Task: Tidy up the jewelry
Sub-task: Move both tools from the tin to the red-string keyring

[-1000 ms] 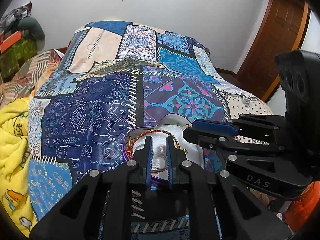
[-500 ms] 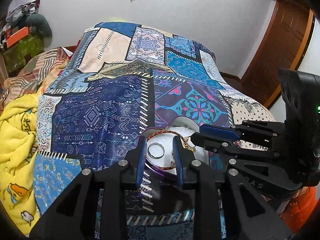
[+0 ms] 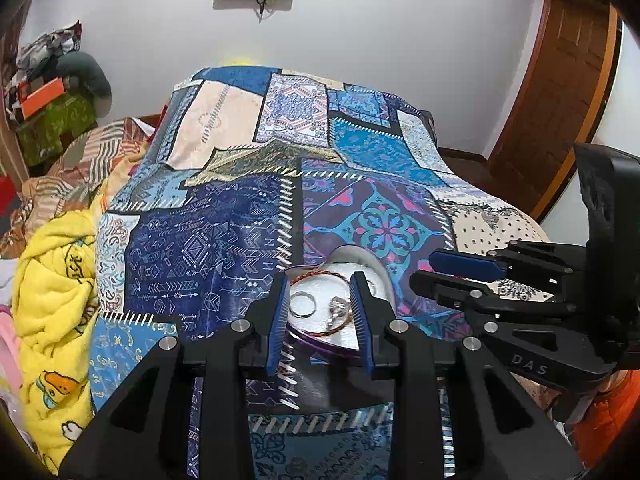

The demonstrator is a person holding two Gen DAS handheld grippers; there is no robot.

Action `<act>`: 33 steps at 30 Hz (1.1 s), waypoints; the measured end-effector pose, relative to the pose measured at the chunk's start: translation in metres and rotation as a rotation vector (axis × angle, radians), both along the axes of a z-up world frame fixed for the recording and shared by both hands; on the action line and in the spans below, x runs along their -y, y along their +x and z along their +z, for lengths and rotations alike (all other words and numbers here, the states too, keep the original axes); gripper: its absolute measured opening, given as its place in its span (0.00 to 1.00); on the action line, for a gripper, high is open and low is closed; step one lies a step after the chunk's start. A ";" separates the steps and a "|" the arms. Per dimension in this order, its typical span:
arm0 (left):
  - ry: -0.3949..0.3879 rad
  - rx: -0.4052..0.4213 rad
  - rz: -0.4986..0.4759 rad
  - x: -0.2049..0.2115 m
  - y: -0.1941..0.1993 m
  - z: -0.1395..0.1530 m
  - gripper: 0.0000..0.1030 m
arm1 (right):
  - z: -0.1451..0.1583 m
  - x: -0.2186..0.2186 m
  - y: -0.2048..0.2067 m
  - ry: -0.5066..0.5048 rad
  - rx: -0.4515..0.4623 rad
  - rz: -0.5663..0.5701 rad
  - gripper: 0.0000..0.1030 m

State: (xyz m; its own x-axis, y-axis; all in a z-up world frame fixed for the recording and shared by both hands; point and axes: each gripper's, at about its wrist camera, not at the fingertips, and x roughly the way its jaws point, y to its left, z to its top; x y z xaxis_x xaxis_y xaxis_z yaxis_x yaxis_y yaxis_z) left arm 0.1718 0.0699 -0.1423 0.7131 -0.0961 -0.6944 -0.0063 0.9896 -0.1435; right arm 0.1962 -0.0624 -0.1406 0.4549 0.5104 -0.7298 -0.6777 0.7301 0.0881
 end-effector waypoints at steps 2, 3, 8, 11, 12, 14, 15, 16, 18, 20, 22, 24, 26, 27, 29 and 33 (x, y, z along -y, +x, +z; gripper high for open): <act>0.013 0.005 -0.005 0.006 -0.002 0.004 0.30 | 0.003 0.009 -0.002 0.002 0.003 -0.013 0.23; 0.022 0.009 -0.008 0.010 -0.003 0.006 0.31 | 0.004 0.014 -0.002 0.003 0.005 -0.021 0.23; 0.046 0.017 -0.033 0.031 -0.008 0.012 0.37 | 0.006 0.037 -0.005 0.002 0.007 -0.060 0.23; 0.050 0.014 -0.053 0.045 -0.007 0.013 0.37 | 0.006 0.052 -0.006 0.000 0.002 -0.087 0.23; 0.051 0.012 -0.059 0.049 -0.007 0.012 0.37 | 0.005 0.058 -0.005 -0.001 -0.001 -0.099 0.23; 0.049 0.006 -0.073 0.057 -0.004 0.011 0.37 | 0.002 0.068 -0.003 -0.001 -0.009 -0.120 0.23; 0.048 0.002 -0.079 0.062 -0.003 0.010 0.37 | 0.000 0.074 -0.002 -0.001 -0.016 -0.134 0.23; 0.047 -0.003 -0.088 0.066 -0.001 0.008 0.37 | -0.001 0.079 -0.001 -0.001 -0.021 -0.143 0.23; 0.044 -0.015 -0.102 0.073 0.002 0.004 0.37 | -0.007 0.090 0.003 0.003 -0.041 -0.169 0.23; 0.039 -0.034 -0.117 0.081 0.007 -0.002 0.38 | -0.014 0.099 0.006 0.002 -0.062 -0.191 0.23; 0.036 -0.054 -0.129 0.087 0.012 -0.009 0.38 | -0.022 0.109 0.009 0.003 -0.090 -0.203 0.23; 0.036 -0.078 -0.144 0.095 0.019 -0.017 0.38 | -0.029 0.116 0.011 -0.002 -0.111 -0.211 0.23; 0.031 -0.099 -0.163 0.103 0.024 -0.026 0.38 | -0.034 0.120 0.012 -0.010 -0.127 -0.215 0.23; 0.029 -0.107 -0.170 0.106 0.026 -0.029 0.38 | -0.036 0.122 0.012 -0.012 -0.133 -0.216 0.23; 0.028 -0.128 -0.188 0.113 0.031 -0.038 0.38 | -0.042 0.125 0.014 -0.013 -0.151 -0.218 0.23; 0.025 -0.158 -0.215 0.126 0.042 -0.054 0.38 | -0.047 0.129 0.018 -0.006 -0.170 -0.221 0.23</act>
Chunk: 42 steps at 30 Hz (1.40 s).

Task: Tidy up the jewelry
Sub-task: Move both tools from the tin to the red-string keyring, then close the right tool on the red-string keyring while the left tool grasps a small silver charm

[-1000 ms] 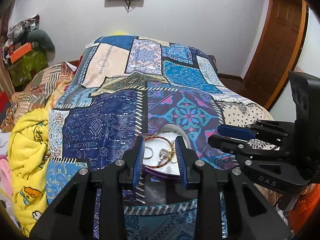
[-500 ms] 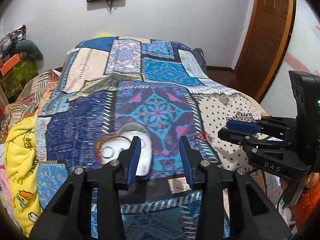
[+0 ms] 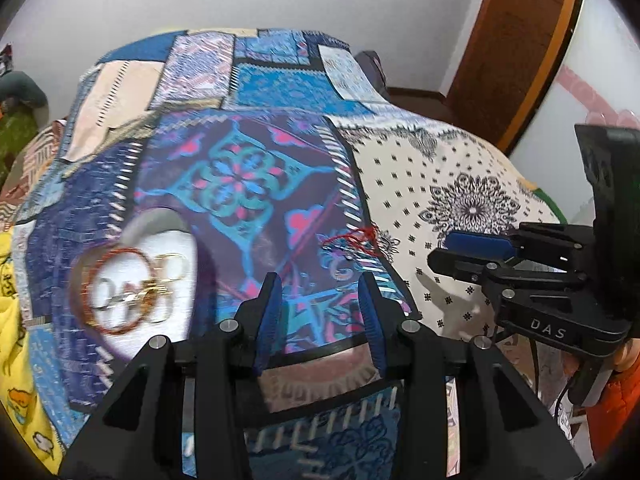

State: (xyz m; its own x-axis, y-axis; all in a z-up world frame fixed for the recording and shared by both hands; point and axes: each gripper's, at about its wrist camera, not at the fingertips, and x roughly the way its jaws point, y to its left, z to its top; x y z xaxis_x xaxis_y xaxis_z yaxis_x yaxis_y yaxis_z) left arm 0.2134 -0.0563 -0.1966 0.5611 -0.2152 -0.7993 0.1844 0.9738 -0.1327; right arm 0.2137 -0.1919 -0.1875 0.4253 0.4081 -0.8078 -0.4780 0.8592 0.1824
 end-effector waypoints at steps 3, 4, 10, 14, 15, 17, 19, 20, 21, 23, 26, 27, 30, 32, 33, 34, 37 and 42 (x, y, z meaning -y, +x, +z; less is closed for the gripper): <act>0.002 -0.021 -0.009 0.007 0.009 -0.010 0.38 | -0.002 0.001 0.003 0.011 -0.008 -0.002 0.23; 0.000 -0.027 -0.012 0.009 0.013 -0.013 0.37 | -0.003 0.002 0.004 0.015 -0.010 -0.004 0.23; -0.007 -0.064 -0.036 0.018 0.031 -0.026 0.27 | -0.009 0.004 0.009 0.029 -0.026 -0.003 0.23; 0.004 -0.067 -0.048 0.023 0.037 -0.031 0.27 | -0.012 0.005 0.011 0.038 -0.034 0.000 0.23; 0.008 -0.067 -0.051 0.025 0.038 -0.031 0.27 | -0.012 0.005 0.011 0.038 -0.035 0.001 0.23; 0.011 -0.066 -0.060 0.027 0.041 -0.033 0.27 | -0.013 0.006 0.012 0.041 -0.036 0.001 0.23; 0.014 -0.061 -0.053 0.029 0.043 -0.033 0.27 | -0.014 0.006 0.014 0.045 -0.036 0.000 0.23; 0.010 -0.062 -0.049 0.029 0.045 -0.034 0.24 | -0.014 0.007 0.014 0.047 -0.037 -0.001 0.23; 0.010 -0.061 -0.048 0.029 0.046 -0.034 0.21 | -0.014 0.007 0.015 0.048 -0.038 -0.001 0.23; 0.018 -0.060 -0.047 0.030 0.048 -0.036 0.08 | -0.015 0.007 0.015 0.048 -0.042 0.004 0.23; 0.010 -0.060 -0.054 0.029 0.048 -0.035 0.07 | -0.015 0.004 0.016 0.044 -0.045 0.014 0.23; 0.011 -0.059 -0.055 0.029 0.047 -0.035 0.07 | -0.015 0.002 0.017 0.043 -0.046 0.017 0.23; 0.014 -0.050 -0.050 0.027 0.041 -0.034 0.07 | -0.016 -0.003 0.017 0.040 -0.057 0.033 0.23; 0.003 -0.045 -0.040 0.022 0.036 -0.031 0.07 | -0.016 -0.008 0.018 0.033 -0.055 0.049 0.23; -0.003 -0.043 -0.034 0.020 0.032 -0.030 0.07 | -0.016 -0.011 0.018 0.027 -0.055 0.059 0.23; -0.010 -0.040 -0.027 0.016 0.030 -0.028 0.07 | -0.017 -0.015 0.018 0.023 -0.055 0.069 0.23; -0.026 -0.027 -0.010 0.006 0.022 -0.020 0.07 | -0.018 -0.023 0.019 0.010 -0.054 0.089 0.23; -0.039 0.017 0.020 -0.011 0.012 -0.005 0.07 | -0.021 -0.037 0.025 -0.016 -0.045 0.103 0.28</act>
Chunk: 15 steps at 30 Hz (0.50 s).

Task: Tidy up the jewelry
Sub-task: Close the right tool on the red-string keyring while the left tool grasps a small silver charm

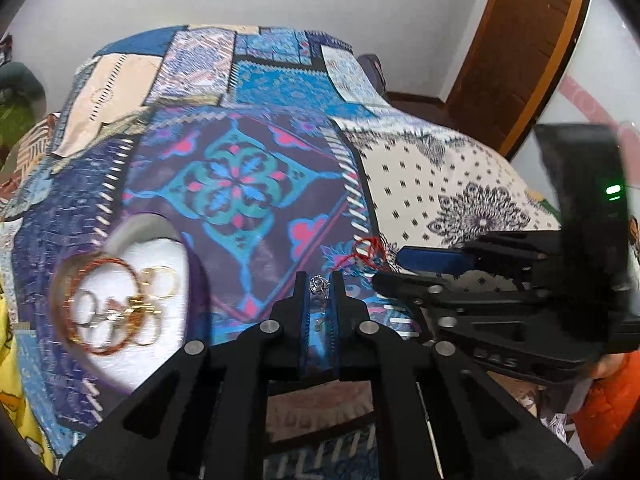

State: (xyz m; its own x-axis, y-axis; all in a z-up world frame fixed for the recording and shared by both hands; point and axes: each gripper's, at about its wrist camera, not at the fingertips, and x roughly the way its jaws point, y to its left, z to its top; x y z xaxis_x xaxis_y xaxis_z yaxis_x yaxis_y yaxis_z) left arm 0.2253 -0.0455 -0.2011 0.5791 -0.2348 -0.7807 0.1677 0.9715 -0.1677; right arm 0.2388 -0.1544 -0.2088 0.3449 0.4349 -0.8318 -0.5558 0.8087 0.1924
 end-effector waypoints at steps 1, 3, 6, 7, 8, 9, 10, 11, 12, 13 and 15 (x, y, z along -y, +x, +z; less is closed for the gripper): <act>-0.004 0.008 0.004 -0.003 -0.001 0.003 0.07 | 0.000 -0.002 0.001 -0.003 0.004 0.002 0.28; -0.012 0.020 0.010 -0.008 -0.003 0.007 0.07 | -0.001 -0.006 0.002 -0.012 0.015 0.000 0.28; -0.027 0.030 0.017 -0.012 -0.004 0.011 0.07 | -0.002 -0.009 0.001 -0.003 0.034 -0.005 0.30; -0.030 0.032 0.020 -0.013 -0.004 0.011 0.07 | -0.002 -0.010 0.001 -0.005 0.039 -0.004 0.30; -0.036 0.034 0.021 -0.014 -0.005 0.012 0.07 | -0.003 -0.012 0.000 -0.012 0.048 -0.004 0.28; -0.040 0.035 0.022 -0.014 -0.005 0.012 0.07 | -0.003 -0.013 -0.001 -0.016 0.058 -0.002 0.27; -0.042 0.036 0.024 -0.015 -0.006 0.012 0.07 | -0.003 -0.015 -0.003 -0.021 0.068 0.004 0.21; -0.044 0.036 0.026 -0.015 -0.006 0.012 0.07 | -0.003 -0.017 -0.004 -0.028 0.077 0.010 0.15; -0.045 0.035 0.027 -0.015 -0.007 0.012 0.07 | -0.003 -0.018 -0.004 -0.026 0.078 0.014 0.13; -0.046 0.035 0.028 -0.015 -0.008 0.012 0.07 | -0.003 -0.018 -0.005 -0.024 0.078 0.020 0.10; -0.042 0.037 0.030 -0.016 -0.011 0.013 0.07 | -0.002 -0.018 -0.005 -0.019 0.075 0.008 0.09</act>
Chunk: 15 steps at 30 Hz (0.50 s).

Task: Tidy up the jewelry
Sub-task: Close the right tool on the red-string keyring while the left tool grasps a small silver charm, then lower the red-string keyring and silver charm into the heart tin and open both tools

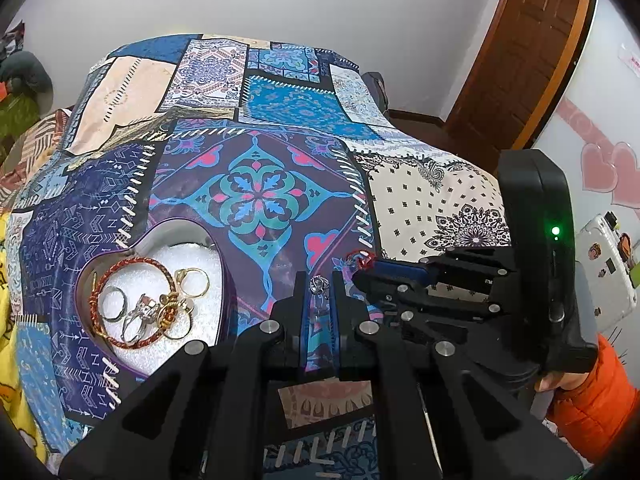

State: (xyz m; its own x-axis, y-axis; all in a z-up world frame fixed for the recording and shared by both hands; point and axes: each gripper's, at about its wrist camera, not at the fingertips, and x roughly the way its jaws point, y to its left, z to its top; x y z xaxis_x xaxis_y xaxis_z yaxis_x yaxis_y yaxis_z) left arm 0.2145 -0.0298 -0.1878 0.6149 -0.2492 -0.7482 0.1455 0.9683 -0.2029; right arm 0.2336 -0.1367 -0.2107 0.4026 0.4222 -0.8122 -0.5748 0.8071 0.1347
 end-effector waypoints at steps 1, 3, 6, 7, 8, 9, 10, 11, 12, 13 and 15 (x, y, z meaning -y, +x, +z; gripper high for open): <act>0.001 0.003 0.001 -0.001 -0.001 0.001 0.07 | 0.000 0.000 0.001 0.005 -0.004 -0.004 0.09; 0.002 0.011 0.006 -0.003 -0.005 0.005 0.07 | 0.002 0.002 0.000 0.021 -0.016 -0.008 0.08; 0.003 0.029 0.018 -0.008 -0.010 0.014 0.07 | 0.009 0.001 -0.004 0.031 -0.007 -0.012 0.07; 0.004 0.037 0.024 -0.010 -0.012 0.017 0.07 | 0.013 0.001 -0.006 0.035 -0.001 -0.011 0.07; 0.003 0.046 0.030 -0.013 -0.014 0.021 0.07 | 0.018 0.000 -0.009 0.039 0.009 -0.009 0.07; 0.001 0.053 0.035 -0.016 -0.016 0.024 0.07 | 0.024 0.000 -0.012 0.043 0.020 -0.009 0.07; -0.002 0.061 0.040 -0.018 -0.019 0.028 0.07 | 0.027 -0.002 -0.014 0.047 0.026 -0.007 0.07; -0.003 0.070 0.046 -0.021 -0.022 0.032 0.07 | 0.034 -0.003 -0.017 0.051 0.042 -0.006 0.07; -0.004 0.078 0.051 -0.023 -0.024 0.036 0.07 | 0.039 -0.004 -0.020 0.056 0.051 -0.003 0.07; -0.006 0.086 0.057 -0.025 -0.026 0.040 0.07 | 0.042 -0.005 -0.021 0.058 0.058 -0.002 0.07; -0.011 0.103 0.066 -0.030 -0.031 0.048 0.07 | 0.053 -0.007 -0.026 0.066 0.082 0.000 0.07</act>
State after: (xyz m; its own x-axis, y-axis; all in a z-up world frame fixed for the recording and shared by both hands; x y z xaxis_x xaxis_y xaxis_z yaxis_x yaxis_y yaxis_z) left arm 0.1832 0.0004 -0.1402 0.7038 -0.2137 -0.6775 0.1023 0.9742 -0.2010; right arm 0.2074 -0.1295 -0.1580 0.4668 0.4736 -0.7469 -0.5859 0.7982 0.1399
